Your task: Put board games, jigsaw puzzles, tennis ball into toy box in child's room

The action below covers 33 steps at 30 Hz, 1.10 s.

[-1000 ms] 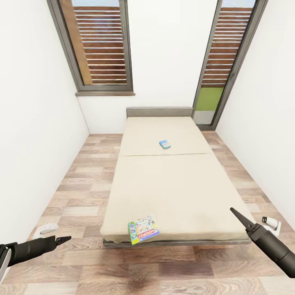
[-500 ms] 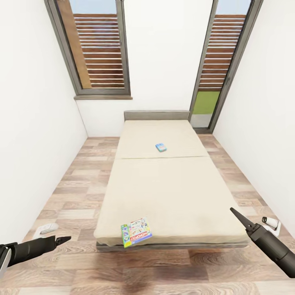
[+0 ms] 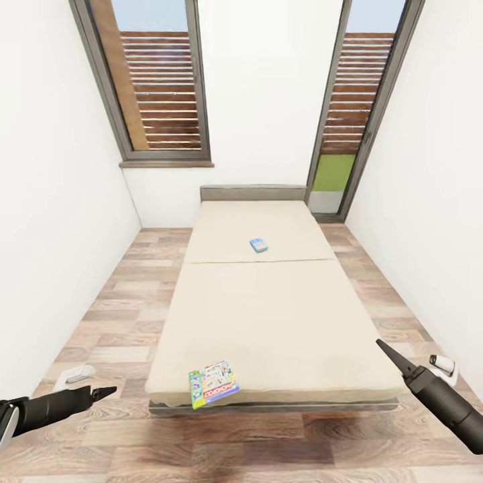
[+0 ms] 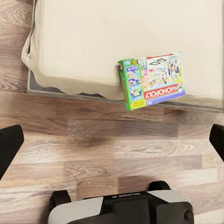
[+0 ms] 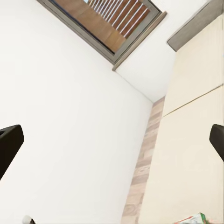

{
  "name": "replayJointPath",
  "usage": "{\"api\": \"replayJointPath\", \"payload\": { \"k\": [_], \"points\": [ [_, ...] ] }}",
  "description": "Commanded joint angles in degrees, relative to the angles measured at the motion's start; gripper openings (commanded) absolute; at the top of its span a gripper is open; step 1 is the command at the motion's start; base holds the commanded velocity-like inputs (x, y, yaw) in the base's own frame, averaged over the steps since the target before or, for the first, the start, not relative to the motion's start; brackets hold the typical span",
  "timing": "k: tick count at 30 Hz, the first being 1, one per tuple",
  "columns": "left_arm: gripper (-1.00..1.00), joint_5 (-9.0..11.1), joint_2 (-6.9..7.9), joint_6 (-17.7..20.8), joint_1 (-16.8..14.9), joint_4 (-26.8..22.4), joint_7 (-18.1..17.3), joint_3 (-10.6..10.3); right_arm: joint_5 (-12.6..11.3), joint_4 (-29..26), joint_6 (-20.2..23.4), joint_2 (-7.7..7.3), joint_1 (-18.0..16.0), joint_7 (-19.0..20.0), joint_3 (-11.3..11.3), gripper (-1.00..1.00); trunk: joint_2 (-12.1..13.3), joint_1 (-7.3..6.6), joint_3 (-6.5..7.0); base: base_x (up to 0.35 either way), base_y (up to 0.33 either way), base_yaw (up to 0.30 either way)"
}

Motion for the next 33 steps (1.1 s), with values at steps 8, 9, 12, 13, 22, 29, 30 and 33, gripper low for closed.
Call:
{"api": "replayJointPath", "payload": {
  "k": [8, 9, 12, 13, 22, 29, 30, 33],
  "points": [
    [1.0, -0.3, 0.01, 0.3, -0.1, -0.1, -0.5, 0.1, -0.4, -0.1, 0.4, 0.0, 0.0, -0.4, 0.6, 1.0, -0.1, 0.03, -0.07, 0.0, -0.071, 0.0],
    [1.0, -0.2, 0.01, 0.3, 0.0, -0.1, -0.6, 0.1, -0.4, -0.1, 0.4, 0.0, 0.0, -0.4, 0.9, 1.0, -0.1, 0.03, -0.06, 0.0, -0.01, 0.0],
    [1.0, -0.2, 0.02, 0.3, 0.0, -0.3, -0.8, 0.1, -0.4, 0.0, 0.4, 0.0, 0.0, -0.4, 1.5, 1.0, -0.1, 0.03, -0.06, 0.0, -0.006, 0.0],
    [1.0, -0.2, 0.02, 0.3, -0.1, -0.3, -0.8, 0.1, -0.4, 0.0, 0.4, 0.0, 0.0, -0.4, 1.5, 1.0, -0.1, 0.03, -0.06, 0.0, -0.003, 0.0],
    [1.0, -0.2, 0.05, 0.3, -0.1, -0.4, -0.7, 0.2, -0.4, 0.0, 0.4, 0.0, 0.0, -0.5, 2.0, 1.0, -0.1, 0.03, -0.06, 0.0, -0.001, 0.0],
    [1.0, -0.2, 0.02, 0.3, -0.1, -0.4, -0.7, 0.2, -0.4, -0.1, 0.4, 0.0, 0.0, -0.4, 2.0, 1.0, -2.1, 1.13, -0.96, 0.0, 0.0, 0.0],
    [1.0, -0.2, 0.02, 0.3, -0.1, -0.4, -0.6, 0.2, -0.4, -0.1, 0.4, 0.0, 0.0, -0.4, 2.0, 1.0, -2.5, 1.35, -1.14, 0.0, 0.0, 0.0],
    [1.0, -0.2, 0.02, 0.3, -0.1, -0.4, -0.7, 0.2, -0.4, -0.1, 0.4, 0.0, 0.0, -0.4, 2.0, 1.0, -3.7, 2.01, -1.68, 0.0, 0.0, 0.0]
  ]
}}
